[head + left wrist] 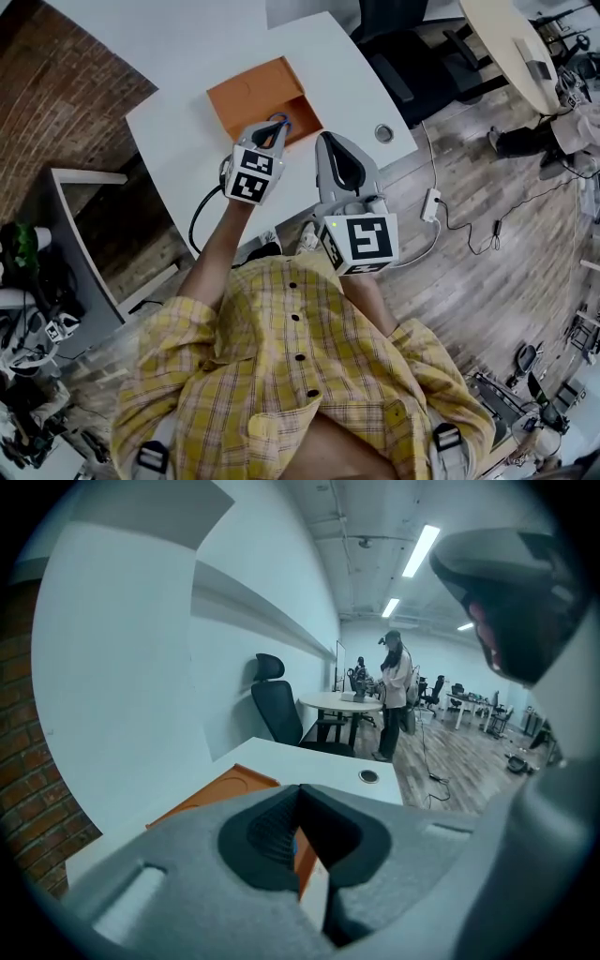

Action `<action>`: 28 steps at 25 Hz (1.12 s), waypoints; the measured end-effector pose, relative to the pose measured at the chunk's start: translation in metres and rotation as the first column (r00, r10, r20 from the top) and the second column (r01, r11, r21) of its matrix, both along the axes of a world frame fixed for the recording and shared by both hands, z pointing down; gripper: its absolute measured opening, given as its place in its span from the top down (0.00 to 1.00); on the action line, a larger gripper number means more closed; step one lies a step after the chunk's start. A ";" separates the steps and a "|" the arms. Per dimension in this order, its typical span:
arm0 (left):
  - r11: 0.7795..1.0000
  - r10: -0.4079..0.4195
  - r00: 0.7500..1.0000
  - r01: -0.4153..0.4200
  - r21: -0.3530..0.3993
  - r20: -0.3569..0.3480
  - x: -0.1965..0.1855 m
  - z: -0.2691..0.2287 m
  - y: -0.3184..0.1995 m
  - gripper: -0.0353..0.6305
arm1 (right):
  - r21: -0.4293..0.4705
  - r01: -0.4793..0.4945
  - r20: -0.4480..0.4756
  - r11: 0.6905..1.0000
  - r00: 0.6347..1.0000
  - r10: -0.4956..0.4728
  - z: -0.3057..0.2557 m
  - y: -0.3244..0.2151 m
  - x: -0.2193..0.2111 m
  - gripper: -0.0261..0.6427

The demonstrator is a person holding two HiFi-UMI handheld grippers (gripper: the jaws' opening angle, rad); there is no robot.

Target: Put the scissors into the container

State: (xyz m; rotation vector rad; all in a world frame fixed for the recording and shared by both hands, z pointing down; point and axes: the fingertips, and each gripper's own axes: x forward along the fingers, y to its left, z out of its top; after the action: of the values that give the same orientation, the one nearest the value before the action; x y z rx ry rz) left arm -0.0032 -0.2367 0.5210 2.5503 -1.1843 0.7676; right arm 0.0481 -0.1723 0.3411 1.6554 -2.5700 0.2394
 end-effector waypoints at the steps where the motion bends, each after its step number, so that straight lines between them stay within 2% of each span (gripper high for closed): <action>1: 1.000 -0.007 1.000 0.007 0.007 -0.012 0.001 -0.005 0.001 0.94 | 0.001 0.001 -0.001 1.000 1.000 -0.001 0.000 0.000 0.001 0.95; 10: 0.994 -0.081 0.991 0.088 0.070 -0.104 -0.005 -0.046 0.014 0.94 | 0.017 0.006 -0.005 1.000 1.000 -0.006 -0.006 0.003 -0.002 0.95; 16: 0.975 -0.148 0.975 0.173 0.143 -0.167 -0.011 -0.085 0.024 0.94 | 0.016 0.008 -0.001 1.000 1.000 -0.008 -0.007 0.003 -0.003 0.95; 28: 0.939 -0.191 0.955 0.245 0.241 -0.226 -0.021 -0.135 0.038 0.94 | 0.019 0.031 0.010 0.999 0.999 -0.031 -0.007 -0.003 -0.007 0.95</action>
State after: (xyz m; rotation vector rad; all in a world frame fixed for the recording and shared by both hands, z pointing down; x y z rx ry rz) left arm -0.0238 -0.1987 0.3855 2.5621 -1.5585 0.3098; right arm 0.0409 -0.1749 0.3343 1.6233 -2.6113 0.2223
